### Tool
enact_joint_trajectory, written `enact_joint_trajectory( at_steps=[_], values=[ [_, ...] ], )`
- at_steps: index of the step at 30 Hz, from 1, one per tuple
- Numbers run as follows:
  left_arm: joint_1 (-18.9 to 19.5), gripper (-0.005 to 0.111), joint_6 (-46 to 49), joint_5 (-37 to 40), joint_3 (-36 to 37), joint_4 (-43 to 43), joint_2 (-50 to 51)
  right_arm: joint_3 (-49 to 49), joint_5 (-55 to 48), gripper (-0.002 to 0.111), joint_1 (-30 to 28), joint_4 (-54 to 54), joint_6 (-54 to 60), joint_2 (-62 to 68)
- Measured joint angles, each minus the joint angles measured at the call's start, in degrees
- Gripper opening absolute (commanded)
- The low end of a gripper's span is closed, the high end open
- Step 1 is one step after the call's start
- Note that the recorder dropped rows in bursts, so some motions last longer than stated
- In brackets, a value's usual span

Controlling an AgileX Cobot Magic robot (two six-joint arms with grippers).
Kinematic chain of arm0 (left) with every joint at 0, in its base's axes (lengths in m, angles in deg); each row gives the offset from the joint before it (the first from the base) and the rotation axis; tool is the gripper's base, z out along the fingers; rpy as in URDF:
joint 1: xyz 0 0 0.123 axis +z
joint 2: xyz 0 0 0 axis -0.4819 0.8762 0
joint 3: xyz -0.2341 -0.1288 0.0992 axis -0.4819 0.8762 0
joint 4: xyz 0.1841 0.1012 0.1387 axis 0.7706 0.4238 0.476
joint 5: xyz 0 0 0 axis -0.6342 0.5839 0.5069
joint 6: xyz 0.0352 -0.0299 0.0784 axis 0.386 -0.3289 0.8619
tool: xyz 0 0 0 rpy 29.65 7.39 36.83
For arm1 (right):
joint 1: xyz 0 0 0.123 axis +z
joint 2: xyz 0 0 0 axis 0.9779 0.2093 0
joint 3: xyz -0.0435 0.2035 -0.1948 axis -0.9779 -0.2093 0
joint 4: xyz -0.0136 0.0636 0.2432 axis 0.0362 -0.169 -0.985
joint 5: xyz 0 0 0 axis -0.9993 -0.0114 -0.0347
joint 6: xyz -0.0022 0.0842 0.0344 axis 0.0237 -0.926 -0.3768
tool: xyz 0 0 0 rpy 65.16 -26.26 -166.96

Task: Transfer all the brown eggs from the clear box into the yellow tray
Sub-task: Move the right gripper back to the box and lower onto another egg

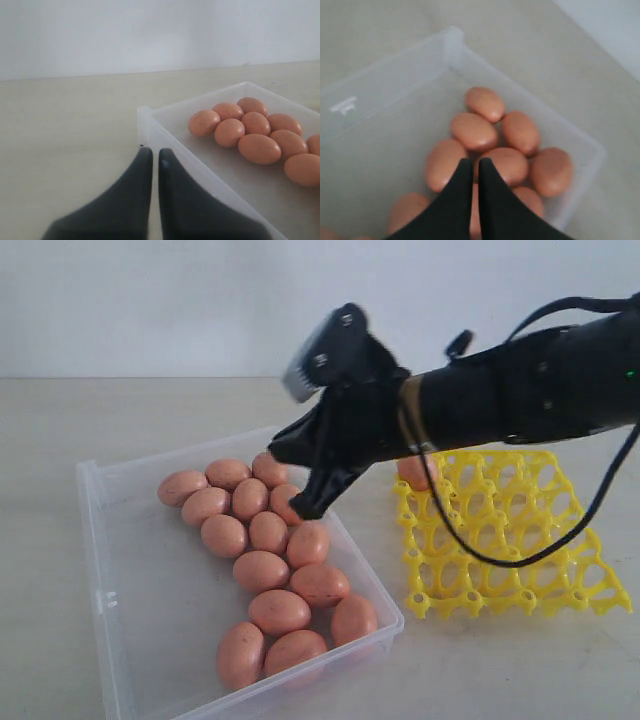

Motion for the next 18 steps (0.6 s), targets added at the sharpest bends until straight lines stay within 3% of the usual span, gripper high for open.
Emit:
enact_joint_trajectory(
  at_steps=[5,8,11,15,17,18],
  values=[
    [0.0,0.004,0.0,0.0,0.0,0.0,0.0,5.6,-6.2,0.0,10.9,13.5,-33.3,0.6],
    [0.0,0.004,0.0,0.0,0.0,0.0,0.0,7.5,-6.7,0.0,11.7,14.1,-37.3,0.6],
    [0.0,0.004,0.0,0.0,0.0,0.0,0.0,8.1,-7.2,0.0,11.7,14.4,-36.8,0.6],
    [0.0,0.004,0.0,0.0,0.0,0.0,0.0,7.0,-3.5,0.0,13.1,14.7,-22.8,-0.9],
    [0.0,0.004,0.0,0.0,0.0,0.0,0.0,5.2,-9.5,0.0,16.4,14.9,-13.2,-3.6],
    [0.0,0.004,0.0,0.0,0.0,0.0,0.0,3.8,-17.3,0.0,19.1,15.0,-4.1,-5.4]
  ],
)
